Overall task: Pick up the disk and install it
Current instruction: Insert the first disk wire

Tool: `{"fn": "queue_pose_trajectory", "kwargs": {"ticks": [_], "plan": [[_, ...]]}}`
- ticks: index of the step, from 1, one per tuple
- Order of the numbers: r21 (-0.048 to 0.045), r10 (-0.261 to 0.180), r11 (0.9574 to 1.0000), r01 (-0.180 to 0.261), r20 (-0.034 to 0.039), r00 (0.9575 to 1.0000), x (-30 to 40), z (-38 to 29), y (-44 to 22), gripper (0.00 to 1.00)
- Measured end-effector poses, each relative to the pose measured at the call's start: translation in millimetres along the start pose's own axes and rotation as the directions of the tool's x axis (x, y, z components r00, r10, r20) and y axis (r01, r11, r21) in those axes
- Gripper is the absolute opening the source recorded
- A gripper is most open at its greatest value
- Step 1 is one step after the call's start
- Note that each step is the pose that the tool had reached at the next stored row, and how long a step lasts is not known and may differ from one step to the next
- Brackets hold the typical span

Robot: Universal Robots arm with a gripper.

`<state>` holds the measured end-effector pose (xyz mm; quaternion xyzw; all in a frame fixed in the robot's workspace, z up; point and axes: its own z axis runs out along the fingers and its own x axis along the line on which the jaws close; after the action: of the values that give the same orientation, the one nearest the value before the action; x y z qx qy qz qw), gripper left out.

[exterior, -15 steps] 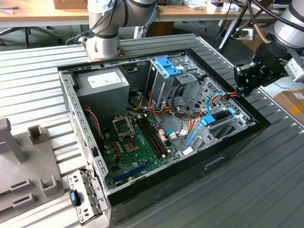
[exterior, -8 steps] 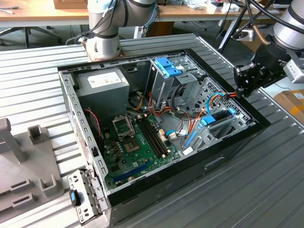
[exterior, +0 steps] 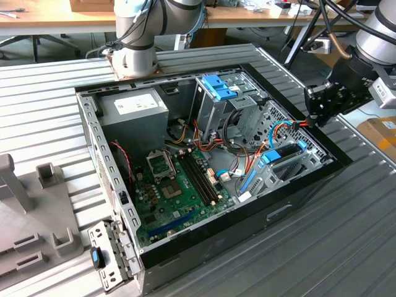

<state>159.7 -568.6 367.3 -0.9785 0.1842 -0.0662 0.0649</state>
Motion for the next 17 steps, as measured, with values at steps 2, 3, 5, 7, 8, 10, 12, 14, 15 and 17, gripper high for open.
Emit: {"fn": "queue_pose_trajectory", "kwargs": {"ticks": [2, 3, 5, 7, 8, 10, 12, 14, 15, 17], "plan": [[0.0002, 0.0, 1.0, 0.0, 0.0001, 1.0, -0.2, 0.8, 0.0, 0.29], [-0.0001, 0.0, 1.0, 0.0, -0.0001, 1.0, -0.2, 1.1, 0.1, 0.29], [-0.0001, 0.0, 1.0, 0.0, 0.0, 1.0, -0.2, 1.2, 0.2, 0.29], [0.0, 0.0, 1.0, 0.0, 0.0, 1.0, -0.2, 1.4, 0.2, 0.29], [0.0003, 0.0, 1.0, 0.0, 0.0001, 1.0, -0.8, 1.6, 0.5, 0.29], [0.0003, 0.0, 1.0, 0.0, 0.0001, 1.0, -1.0, 1.6, 0.6, 0.29], [0.0, 0.0, 1.0, 0.0, 0.0, 1.0, -1.7, 1.3, 0.8, 0.29], [0.0001, 0.0, 1.0, 0.0, 0.0, 1.0, -2.3, 1.3, 1.0, 0.29], [0.0001, 0.0, 1.0, 0.0, 0.0, 1.0, -2.3, 1.3, 1.0, 0.29], [0.0, 0.0, 1.0, 0.0, 0.0, 1.0, -2.4, 1.2, 1.1, 0.29]]}}
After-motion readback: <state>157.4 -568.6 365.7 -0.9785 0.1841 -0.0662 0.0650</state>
